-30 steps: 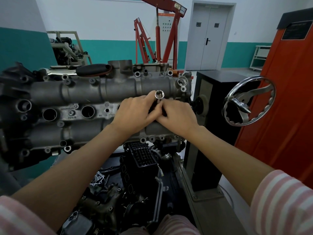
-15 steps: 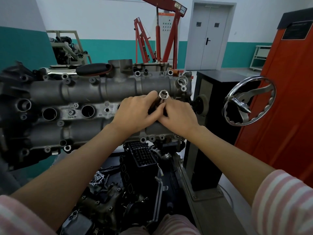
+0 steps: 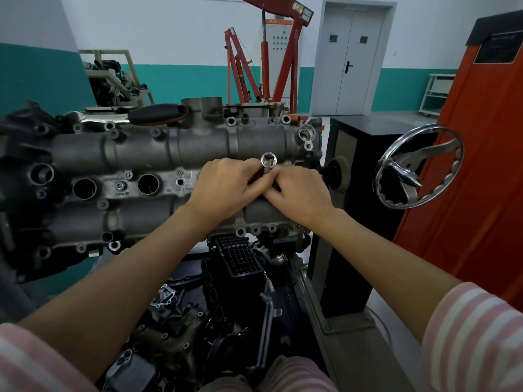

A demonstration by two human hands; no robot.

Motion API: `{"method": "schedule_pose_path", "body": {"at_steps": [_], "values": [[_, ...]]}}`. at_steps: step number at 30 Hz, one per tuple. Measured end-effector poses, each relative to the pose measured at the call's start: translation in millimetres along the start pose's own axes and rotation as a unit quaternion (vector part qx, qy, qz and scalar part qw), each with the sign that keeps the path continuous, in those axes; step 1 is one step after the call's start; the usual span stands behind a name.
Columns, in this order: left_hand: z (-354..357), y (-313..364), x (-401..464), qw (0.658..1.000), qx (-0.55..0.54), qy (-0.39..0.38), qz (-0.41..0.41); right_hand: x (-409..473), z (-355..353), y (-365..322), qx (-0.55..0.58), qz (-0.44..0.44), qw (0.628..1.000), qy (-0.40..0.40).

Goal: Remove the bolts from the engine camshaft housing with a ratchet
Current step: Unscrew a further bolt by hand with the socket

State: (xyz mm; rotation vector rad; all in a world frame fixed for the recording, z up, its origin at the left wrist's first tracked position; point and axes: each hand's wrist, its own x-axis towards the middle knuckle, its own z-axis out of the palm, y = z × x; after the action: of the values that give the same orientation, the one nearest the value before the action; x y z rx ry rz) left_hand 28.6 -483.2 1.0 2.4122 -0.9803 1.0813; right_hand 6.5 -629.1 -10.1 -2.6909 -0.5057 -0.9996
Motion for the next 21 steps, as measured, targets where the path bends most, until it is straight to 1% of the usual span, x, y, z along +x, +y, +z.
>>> {"method": "schedule_pose_path", "body": {"at_steps": [7,13,18,21], "values": [[-3.4,3.6,0.1,1.000,-0.020,-0.003,-0.004,0.7,0.9,1.8,-0.013,0.001,1.000,-0.011],[-3.5,5.3,0.2,0.999,-0.029,0.007,0.026,2.2,1.6,3.0,-0.019,0.007,1.000,-0.012],[-1.4,1.4,0.3,1.000,-0.010,0.005,-0.010,1.4,0.7,1.8,-0.002,0.003,1.000,-0.004],[-1.0,1.0,0.1,1.000,-0.004,0.001,-0.014,0.0,-0.4,0.4,0.014,0.002,1.000,0.009]]}}
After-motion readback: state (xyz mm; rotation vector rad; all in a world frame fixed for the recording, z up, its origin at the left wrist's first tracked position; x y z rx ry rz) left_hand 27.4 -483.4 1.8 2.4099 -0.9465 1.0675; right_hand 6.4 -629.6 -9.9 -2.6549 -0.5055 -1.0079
